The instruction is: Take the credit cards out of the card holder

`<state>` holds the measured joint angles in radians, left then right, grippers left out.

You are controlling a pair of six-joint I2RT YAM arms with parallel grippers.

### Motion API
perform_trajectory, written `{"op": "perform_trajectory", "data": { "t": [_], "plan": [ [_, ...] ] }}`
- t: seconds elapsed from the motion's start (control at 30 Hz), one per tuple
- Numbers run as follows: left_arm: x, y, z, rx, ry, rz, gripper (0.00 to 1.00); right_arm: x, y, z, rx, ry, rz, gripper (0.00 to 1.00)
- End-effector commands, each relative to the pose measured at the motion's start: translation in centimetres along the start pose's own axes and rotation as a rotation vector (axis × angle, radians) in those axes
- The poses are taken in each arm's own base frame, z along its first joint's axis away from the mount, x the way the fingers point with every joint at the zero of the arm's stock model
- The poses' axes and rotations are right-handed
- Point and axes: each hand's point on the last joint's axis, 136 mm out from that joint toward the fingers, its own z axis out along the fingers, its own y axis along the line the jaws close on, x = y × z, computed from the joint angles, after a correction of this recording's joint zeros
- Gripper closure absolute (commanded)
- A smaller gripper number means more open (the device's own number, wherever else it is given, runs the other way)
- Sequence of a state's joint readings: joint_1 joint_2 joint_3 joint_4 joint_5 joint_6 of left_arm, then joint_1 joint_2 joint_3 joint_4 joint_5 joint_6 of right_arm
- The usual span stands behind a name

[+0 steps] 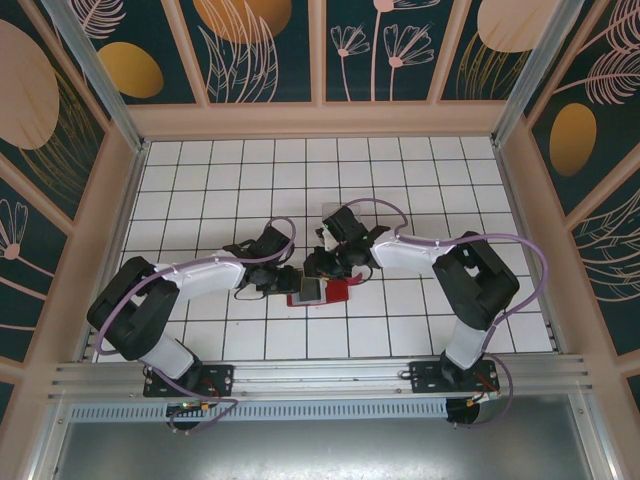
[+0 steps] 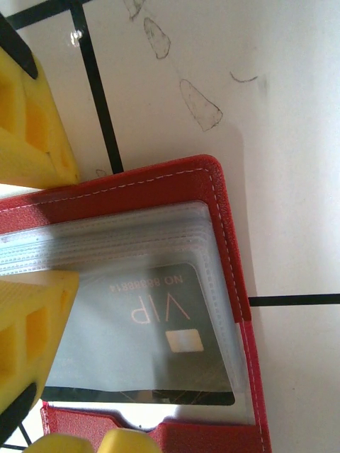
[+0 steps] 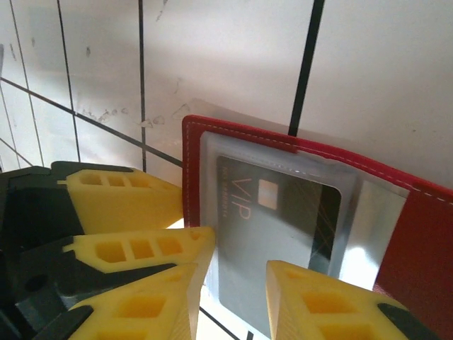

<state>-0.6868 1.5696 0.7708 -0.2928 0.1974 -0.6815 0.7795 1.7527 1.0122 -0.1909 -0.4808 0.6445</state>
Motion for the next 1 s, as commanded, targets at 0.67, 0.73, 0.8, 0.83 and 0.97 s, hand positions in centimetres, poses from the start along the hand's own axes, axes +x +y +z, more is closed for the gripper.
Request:
{"op": "perform_trajectory", "data": {
  "t": [0.67,0.73,0.8,0.83,0.97],
  "plan": [
    [1.0,1.5,0.4,-0.063,0.03,-0.005,0.65,1.7,-3.2,1.3,0.13,0.032,0.033,0.67],
    [1.1,1.5,0.4,-0.063,0.03,-0.007,0.64,1.6,-3.5,1.2,0.155,0.024,0.034,0.68],
    [1.1,1.6,0.4,-0.065,0.029,-0.008,0.64,1.5,-3.9,0.9,0.192,0.012,0.03,0.67],
    [1.1,1.5,0.4,-0.063,0.029,-0.008,0.64,1.4,-4.1,0.7,0.209,0.007,0.026,0.68],
    [1.1,1.6,0.4,-0.065,0.029,-0.008,0.64,1.2,-3.7,0.1,0.225,-0.005,0.014,0.68]
  ]
}}
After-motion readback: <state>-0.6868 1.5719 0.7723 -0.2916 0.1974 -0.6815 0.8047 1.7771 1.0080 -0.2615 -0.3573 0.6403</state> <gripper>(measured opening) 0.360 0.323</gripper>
